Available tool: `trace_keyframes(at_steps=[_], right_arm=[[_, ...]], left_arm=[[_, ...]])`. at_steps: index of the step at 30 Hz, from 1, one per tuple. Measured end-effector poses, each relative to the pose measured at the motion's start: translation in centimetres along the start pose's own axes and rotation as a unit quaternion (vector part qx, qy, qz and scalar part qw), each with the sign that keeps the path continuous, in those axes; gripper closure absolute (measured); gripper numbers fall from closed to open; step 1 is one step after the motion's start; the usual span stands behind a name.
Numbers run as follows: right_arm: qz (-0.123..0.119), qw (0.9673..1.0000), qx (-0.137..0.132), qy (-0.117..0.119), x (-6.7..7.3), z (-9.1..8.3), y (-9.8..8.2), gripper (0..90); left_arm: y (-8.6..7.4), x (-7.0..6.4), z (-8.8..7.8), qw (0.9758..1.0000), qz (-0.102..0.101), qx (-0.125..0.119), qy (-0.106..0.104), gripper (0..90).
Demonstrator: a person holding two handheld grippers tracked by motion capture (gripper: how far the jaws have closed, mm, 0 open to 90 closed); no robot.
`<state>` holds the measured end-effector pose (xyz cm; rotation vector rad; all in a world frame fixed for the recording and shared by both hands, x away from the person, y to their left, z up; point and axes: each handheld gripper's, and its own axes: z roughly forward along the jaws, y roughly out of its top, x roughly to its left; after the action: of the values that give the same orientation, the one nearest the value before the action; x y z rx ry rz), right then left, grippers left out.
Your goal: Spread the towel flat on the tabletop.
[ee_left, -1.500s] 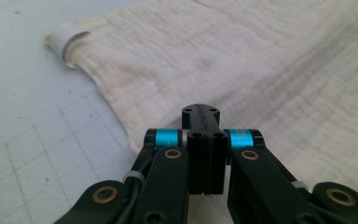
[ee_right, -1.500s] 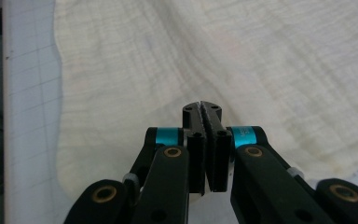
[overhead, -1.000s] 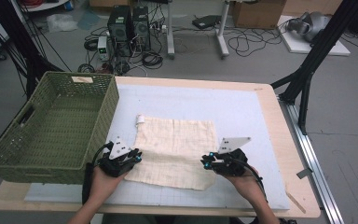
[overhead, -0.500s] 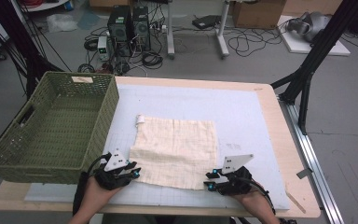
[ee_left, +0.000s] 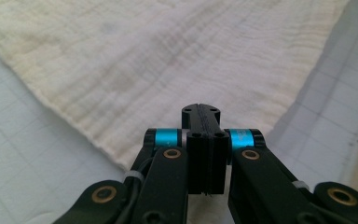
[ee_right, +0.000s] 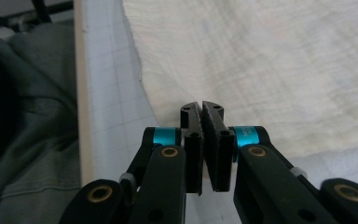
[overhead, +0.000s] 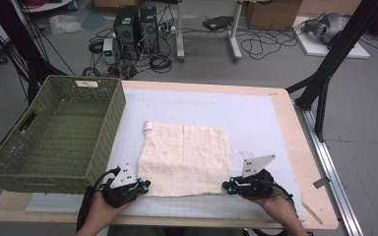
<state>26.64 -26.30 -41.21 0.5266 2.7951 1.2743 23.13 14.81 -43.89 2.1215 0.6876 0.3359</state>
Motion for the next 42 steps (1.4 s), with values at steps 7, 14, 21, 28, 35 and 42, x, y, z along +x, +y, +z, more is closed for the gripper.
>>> trace_keyframes(at_steps=[7,14,21,28,35,42], right_arm=[[-0.007,0.9997,0.010,0.019,1.0,0.8,-1.1,72.9],[-0.002,0.9997,0.025,0.009,1.1,2.5,-2.0,75.1],[-0.001,0.9995,0.025,0.019,1.1,2.3,-2.3,89.2],[0.008,0.9992,0.000,0.039,1.2,1.4,-2.6,83.0],[0.032,0.9982,-0.050,0.004,0.0,0.4,-2.1,66.0],[0.043,0.9963,-0.072,-0.022,-1.1,0.2,-1.6,54.5]], left_arm=[[-0.5,0.1,-0.1,0.9999,-0.002,0.010,0.005,78.4],[-0.9,0.2,0.3,0.9998,-0.004,0.019,-0.005,79.6],[-1.1,0.2,0.1,0.9998,-0.009,0.016,-0.011,89.3],[-1.0,-0.4,-0.9,0.9999,-0.008,-0.005,-0.011,88.7],[0.2,0.6,-1.0,0.9987,-0.022,-0.044,0.010,72.5],[1.4,2.0,-0.5,0.9962,-0.037,-0.072,0.034,65.0]])
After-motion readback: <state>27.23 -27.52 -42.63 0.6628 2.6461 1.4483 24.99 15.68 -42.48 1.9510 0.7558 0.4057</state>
